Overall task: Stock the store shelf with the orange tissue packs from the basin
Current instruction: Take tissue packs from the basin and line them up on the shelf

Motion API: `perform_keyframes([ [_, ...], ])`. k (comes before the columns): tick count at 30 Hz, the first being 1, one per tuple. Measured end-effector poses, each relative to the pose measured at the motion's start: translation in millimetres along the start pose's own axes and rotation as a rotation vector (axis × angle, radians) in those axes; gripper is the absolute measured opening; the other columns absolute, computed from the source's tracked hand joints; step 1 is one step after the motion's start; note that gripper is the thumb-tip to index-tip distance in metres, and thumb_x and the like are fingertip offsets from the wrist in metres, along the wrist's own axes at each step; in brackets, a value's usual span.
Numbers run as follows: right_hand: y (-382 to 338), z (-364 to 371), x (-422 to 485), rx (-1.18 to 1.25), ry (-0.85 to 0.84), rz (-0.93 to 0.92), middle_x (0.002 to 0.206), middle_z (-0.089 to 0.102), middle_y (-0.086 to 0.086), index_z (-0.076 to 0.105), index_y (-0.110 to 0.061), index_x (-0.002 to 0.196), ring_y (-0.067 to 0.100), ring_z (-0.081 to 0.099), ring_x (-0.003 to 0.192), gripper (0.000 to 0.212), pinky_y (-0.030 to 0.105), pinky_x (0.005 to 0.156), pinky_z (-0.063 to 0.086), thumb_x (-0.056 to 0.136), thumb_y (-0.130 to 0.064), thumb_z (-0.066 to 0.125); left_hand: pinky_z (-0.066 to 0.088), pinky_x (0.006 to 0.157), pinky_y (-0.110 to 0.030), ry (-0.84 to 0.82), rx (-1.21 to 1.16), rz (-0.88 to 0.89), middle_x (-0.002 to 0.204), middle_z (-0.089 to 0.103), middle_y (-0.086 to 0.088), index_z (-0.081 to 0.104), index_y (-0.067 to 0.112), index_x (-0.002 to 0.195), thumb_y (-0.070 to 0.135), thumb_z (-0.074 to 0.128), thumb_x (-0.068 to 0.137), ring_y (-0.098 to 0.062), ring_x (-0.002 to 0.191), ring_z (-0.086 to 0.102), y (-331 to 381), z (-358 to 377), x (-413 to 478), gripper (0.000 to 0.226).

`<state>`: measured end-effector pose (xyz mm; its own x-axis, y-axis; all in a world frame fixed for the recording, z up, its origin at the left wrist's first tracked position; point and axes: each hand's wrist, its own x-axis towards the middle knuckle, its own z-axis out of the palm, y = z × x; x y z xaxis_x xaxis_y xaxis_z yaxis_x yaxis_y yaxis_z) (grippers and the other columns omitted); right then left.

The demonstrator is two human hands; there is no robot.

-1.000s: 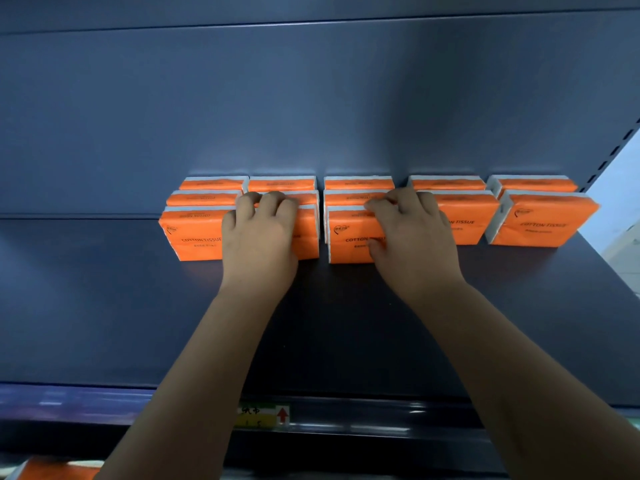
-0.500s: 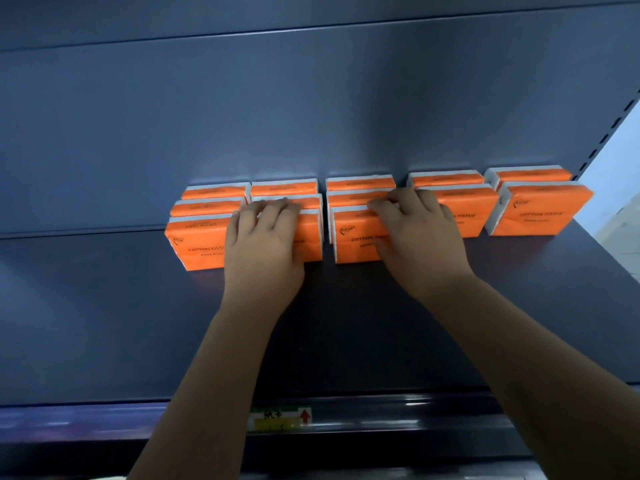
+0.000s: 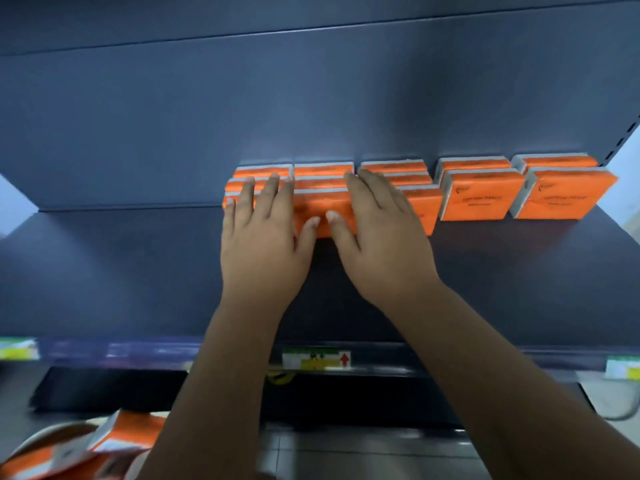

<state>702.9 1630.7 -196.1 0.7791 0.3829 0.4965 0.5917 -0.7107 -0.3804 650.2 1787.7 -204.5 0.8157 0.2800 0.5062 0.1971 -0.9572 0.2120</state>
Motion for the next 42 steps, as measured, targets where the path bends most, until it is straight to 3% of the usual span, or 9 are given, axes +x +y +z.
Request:
perform_keyframes([
  [5, -66.9, 12.1, -31.7, 0.144, -0.108, -0.047, 0.162, 0.038, 0.006, 0.038, -0.014, 0.156, 0.025, 0.030, 0.151, 0.062, 0.044, 0.123, 0.027, 0.105, -0.049, 0.039, 0.015, 0.126, -0.053, -0.021, 0.099, -0.116, 0.167, 0.033, -0.004, 0.041, 0.017, 0.155, 0.059, 0.042, 0.099, -0.032, 0.158, 0.018, -42.3, -62.1, -56.4, 0.070],
  [13, -217.9, 38.4, -130.6, 0.213, -0.303, -0.335, 0.160, 0.042, 0.008, 0.045, -0.013, 0.152, 0.028, 0.035, 0.149, 0.066, 0.045, 0.121, 0.030, 0.099, -0.052, 0.032, 0.024, 0.122, -0.056, -0.003, 0.299, -0.401, 0.160, 0.045, -0.010, 0.049, 0.011, 0.151, 0.056, 0.044, 0.091, -0.037, 0.152, 0.031, -126.5, -165.1, -202.4, 0.074],
  [20, -282.0, 73.8, -199.3, 0.172, -0.465, -0.460, 0.146, 0.054, 0.010, 0.052, -0.011, 0.142, 0.030, 0.046, 0.139, 0.064, 0.044, 0.114, 0.038, 0.098, -0.051, 0.029, 0.033, 0.118, -0.056, -0.124, 0.391, -0.536, 0.152, 0.054, -0.010, 0.056, 0.011, 0.145, 0.055, 0.041, 0.094, -0.037, 0.148, 0.040, -170.7, -185.0, -307.5, 0.069],
  [23, -280.6, 95.1, -221.7, 0.200, -0.534, -0.411, 0.134, 0.060, 0.010, 0.057, -0.012, 0.135, 0.031, 0.054, 0.128, 0.057, 0.045, 0.107, 0.045, 0.096, -0.049, 0.036, 0.026, 0.121, -0.053, -0.237, 0.364, -0.613, 0.157, 0.049, -0.008, 0.052, 0.015, 0.148, 0.059, 0.036, 0.094, -0.035, 0.151, 0.034, -181.0, -176.0, -337.3, 0.071],
  [27, -263.6, 121.1, -244.4, 0.192, -0.688, -0.343, 0.125, 0.062, 0.002, 0.053, -0.025, 0.134, 0.025, 0.059, 0.115, 0.042, 0.039, 0.096, 0.051, 0.097, -0.045, 0.049, 0.010, 0.128, -0.049, -0.396, 0.280, -0.712, 0.170, 0.025, -0.002, 0.028, 0.022, 0.161, 0.059, 0.040, 0.103, -0.029, 0.159, 0.011, -194.5, -161.5, -369.5, 0.069],
  [31, -252.3, 136.1, -251.9, 0.172, -0.814, -0.295, 0.124, 0.061, -0.002, 0.053, -0.028, 0.131, 0.023, 0.061, 0.115, 0.038, 0.039, 0.093, 0.053, 0.096, -0.043, 0.055, 0.011, 0.128, -0.047, -0.428, 0.233, -0.783, 0.168, 0.030, 0.000, 0.033, 0.023, 0.159, 0.059, 0.044, 0.102, -0.026, 0.159, 0.013, -200.4, -146.2, -384.2, 0.068],
  [35, -250.5, 153.9, -237.8, 0.194, -0.859, -0.197, 0.130, 0.059, -0.001, 0.054, -0.025, 0.136, 0.024, 0.059, 0.120, 0.044, 0.041, 0.097, 0.052, 0.095, -0.038, 0.062, 0.023, 0.125, -0.046, -0.460, 0.174, -0.785, 0.165, 0.036, -0.001, 0.037, 0.020, 0.156, 0.052, 0.050, 0.103, -0.028, 0.157, 0.019, -205.7, -126.0, -383.4, 0.064],
  [39, -256.1, 179.6, -220.8, 0.229, -0.857, -0.089, 0.129, 0.057, 0.000, 0.054, -0.026, 0.134, 0.024, 0.060, 0.118, 0.044, 0.045, 0.095, 0.054, 0.093, -0.037, 0.064, 0.046, 0.110, -0.042, -0.457, 0.092, -0.788, 0.155, 0.047, -0.002, 0.043, 0.019, 0.151, 0.048, 0.054, 0.100, -0.026, 0.144, 0.040, -212.5, -103.8, -375.0, 0.060],
  [42, -265.6, 199.6, -210.1, 0.245, -0.852, -0.031, 0.135, 0.055, 0.003, 0.049, -0.022, 0.141, 0.026, 0.057, 0.124, 0.054, 0.047, 0.101, 0.051, 0.092, -0.034, 0.067, 0.049, 0.106, -0.044, -0.513, 0.092, -0.844, 0.157, 0.042, -0.002, 0.036, 0.020, 0.154, 0.054, 0.057, 0.096, -0.028, 0.143, 0.039, -216.4, -87.5, -368.2, 0.070],
])
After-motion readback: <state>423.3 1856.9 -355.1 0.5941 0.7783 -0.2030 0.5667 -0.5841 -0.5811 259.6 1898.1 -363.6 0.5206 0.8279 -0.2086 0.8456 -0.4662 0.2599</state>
